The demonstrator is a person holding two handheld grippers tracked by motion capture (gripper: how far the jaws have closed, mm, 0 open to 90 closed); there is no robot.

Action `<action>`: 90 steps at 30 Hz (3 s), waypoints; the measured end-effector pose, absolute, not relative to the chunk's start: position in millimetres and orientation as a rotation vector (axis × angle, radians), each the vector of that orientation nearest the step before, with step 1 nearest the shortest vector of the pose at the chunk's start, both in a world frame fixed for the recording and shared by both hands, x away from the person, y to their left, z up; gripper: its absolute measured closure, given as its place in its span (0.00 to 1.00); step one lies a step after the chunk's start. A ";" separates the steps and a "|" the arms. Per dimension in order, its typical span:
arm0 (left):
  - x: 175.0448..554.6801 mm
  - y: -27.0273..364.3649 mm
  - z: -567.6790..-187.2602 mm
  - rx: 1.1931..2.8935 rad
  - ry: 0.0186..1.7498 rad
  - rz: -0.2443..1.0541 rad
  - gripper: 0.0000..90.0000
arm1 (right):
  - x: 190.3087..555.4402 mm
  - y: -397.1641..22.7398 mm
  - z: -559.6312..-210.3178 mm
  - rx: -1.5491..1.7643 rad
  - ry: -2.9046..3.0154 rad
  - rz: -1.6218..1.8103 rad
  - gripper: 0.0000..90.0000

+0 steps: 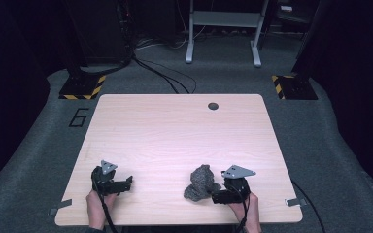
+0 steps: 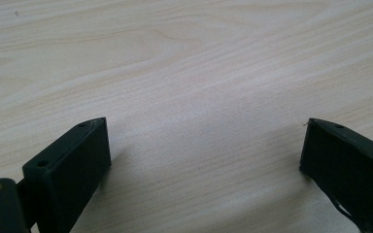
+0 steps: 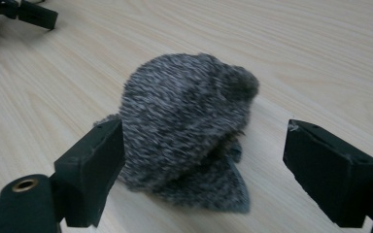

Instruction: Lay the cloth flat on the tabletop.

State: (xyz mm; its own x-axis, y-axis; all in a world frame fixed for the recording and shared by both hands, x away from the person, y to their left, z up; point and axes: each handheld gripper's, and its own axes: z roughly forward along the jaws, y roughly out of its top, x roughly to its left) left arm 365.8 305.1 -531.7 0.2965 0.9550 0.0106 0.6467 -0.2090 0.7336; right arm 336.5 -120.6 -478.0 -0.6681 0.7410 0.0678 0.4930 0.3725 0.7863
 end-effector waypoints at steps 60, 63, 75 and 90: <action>362.5 306.5 -530.2 1.956 1.419 0.656 0.05 | 386.4 -72.1 -454.5 1.085 2.378 1.066 0.40; 359.0 303.7 -528.4 1.924 1.400 0.642 0.06 | 384.8 -89.7 -468.4 1.138 2.376 1.019 0.42; 347.4 219.6 -503.3 2.026 1.094 0.519 0.18 | 383.8 -93.9 -502.3 1.190 2.416 0.990 0.53; 356.4 141.1 -490.3 2.153 0.870 0.468 0.50 | 378.3 -89.7 -513.9 1.192 2.417 0.979 0.75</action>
